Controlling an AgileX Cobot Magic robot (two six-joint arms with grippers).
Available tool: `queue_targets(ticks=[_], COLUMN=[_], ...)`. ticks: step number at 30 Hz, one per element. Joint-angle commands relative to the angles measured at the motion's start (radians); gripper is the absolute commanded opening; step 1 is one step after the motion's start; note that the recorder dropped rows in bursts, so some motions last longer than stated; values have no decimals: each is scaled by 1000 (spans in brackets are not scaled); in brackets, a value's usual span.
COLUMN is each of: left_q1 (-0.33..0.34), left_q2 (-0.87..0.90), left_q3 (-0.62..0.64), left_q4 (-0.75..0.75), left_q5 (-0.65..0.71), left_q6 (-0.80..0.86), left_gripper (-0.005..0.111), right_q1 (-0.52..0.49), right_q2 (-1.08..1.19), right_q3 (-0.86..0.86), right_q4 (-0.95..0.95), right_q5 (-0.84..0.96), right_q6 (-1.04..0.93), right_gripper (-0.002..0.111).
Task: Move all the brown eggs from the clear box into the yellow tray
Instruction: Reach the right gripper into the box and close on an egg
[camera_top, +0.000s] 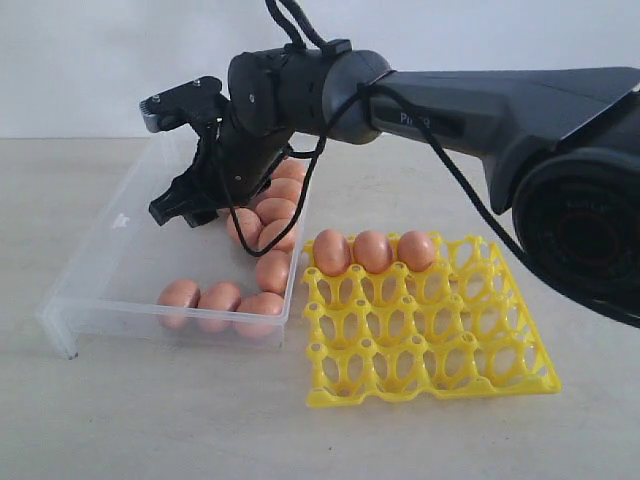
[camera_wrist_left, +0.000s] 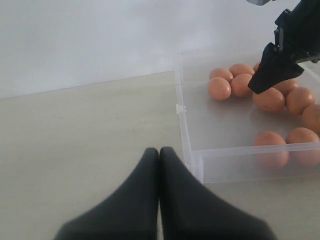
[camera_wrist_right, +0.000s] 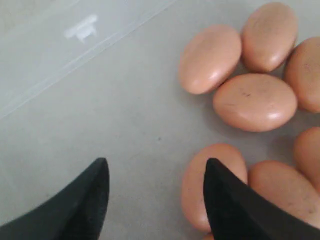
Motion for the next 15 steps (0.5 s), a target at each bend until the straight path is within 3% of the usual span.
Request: queue_targets(ticks=[1, 15], left_q1=[-9, -9], left_q2=[-2, -2], left_q3=[3, 3], left_q4=[-7, -7], left_q5=[-8, -10], left_q6=[-9, -9], left_gripper=[-4, -4], right_q1=[-2, -2], right_q2=[37, 131], right_q3=[-45, -78], right_q4=[-144, -169], right_q5=[-6, 13], right_q6=[129, 176], right_gripper=[55, 55])
